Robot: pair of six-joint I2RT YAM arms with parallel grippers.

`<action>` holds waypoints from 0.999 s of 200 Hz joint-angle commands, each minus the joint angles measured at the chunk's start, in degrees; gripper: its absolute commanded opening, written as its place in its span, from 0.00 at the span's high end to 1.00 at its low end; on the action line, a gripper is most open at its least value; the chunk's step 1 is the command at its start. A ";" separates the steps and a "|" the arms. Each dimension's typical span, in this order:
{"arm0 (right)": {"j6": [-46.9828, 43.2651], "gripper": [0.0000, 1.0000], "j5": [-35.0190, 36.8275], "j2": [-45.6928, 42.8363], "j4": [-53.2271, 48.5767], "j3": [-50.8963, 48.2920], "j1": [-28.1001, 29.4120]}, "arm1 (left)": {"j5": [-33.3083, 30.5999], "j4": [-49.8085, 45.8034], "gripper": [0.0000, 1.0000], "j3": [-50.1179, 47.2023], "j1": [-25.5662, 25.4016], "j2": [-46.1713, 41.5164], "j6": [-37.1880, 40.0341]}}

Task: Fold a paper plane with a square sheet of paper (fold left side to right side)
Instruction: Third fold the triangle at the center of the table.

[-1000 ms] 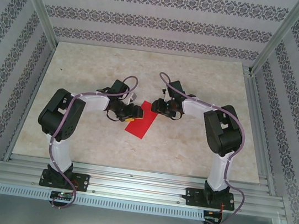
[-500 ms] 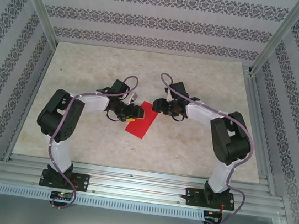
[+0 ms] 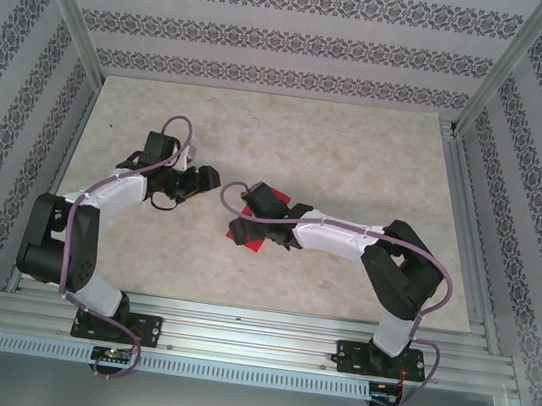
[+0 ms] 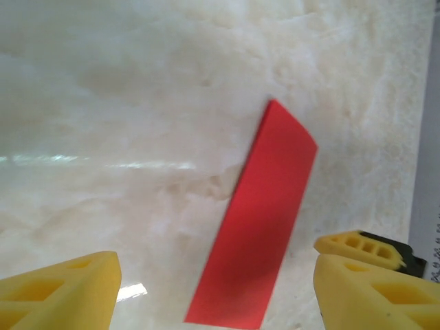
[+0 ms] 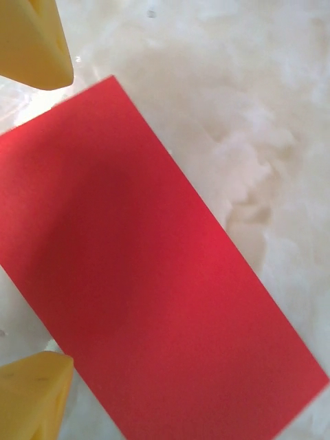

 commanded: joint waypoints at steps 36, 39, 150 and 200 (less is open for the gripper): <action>-14.05 0.02 9.71 5.58 -8.17 5.30 5.55 | 1.54 1.25 0.25 -2.50 3.30 -0.81 0.45; -14.47 0.02 10.10 5.82 -8.60 5.52 5.60 | 1.50 1.24 0.25 -2.65 3.43 -0.85 0.49; -23.60 0.10 20.75 8.12 -13.56 6.63 5.84 | 1.07 0.49 0.25 -2.95 3.60 -0.97 0.92; -25.98 0.28 21.49 6.33 -11.87 4.86 5.91 | 0.84 0.39 0.25 -2.94 3.60 -0.82 0.95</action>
